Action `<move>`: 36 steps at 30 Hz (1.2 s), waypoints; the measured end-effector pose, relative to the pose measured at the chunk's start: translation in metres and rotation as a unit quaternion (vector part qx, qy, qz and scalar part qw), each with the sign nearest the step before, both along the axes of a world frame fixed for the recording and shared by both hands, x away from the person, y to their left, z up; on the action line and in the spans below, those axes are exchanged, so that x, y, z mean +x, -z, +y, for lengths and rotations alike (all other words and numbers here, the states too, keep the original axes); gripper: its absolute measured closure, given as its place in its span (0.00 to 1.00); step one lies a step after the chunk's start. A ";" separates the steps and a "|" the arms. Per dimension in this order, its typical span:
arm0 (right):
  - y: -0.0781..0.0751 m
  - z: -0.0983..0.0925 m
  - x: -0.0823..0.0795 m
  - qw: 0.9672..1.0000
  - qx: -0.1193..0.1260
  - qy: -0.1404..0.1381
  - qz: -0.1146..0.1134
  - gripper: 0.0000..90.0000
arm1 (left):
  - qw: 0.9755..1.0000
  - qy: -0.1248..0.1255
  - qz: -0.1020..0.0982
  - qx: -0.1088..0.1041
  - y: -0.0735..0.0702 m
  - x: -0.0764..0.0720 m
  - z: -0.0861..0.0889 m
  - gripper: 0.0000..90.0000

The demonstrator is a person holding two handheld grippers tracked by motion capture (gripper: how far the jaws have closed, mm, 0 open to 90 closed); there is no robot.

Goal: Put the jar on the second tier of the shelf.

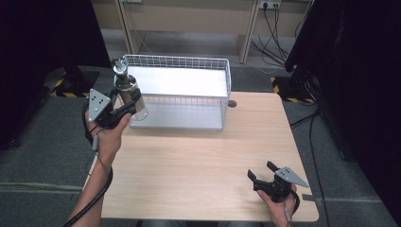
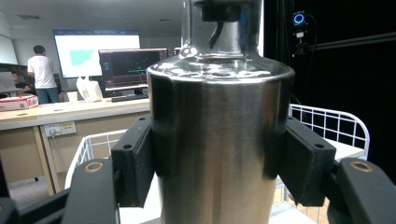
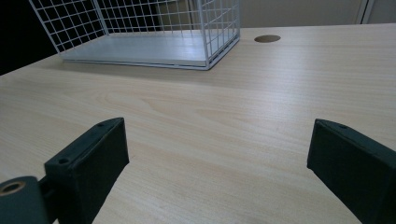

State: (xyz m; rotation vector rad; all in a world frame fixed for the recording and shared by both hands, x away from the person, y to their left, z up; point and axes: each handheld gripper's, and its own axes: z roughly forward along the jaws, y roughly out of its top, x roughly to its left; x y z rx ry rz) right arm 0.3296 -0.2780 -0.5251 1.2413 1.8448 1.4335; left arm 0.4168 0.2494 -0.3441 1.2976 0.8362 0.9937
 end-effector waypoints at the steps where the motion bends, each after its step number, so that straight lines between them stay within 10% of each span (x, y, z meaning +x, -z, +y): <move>1: 0.000 0.000 0.000 1.000 0.001 0.000 0.000 0.06 | 1.000 0.000 -0.001 0.000 -0.001 0.001 0.000 0.39; 36: 0.000 0.000 0.000 1.000 0.003 0.001 0.001 0.06 | 1.000 -0.019 -0.011 -0.001 -0.040 0.034 -0.007 0.39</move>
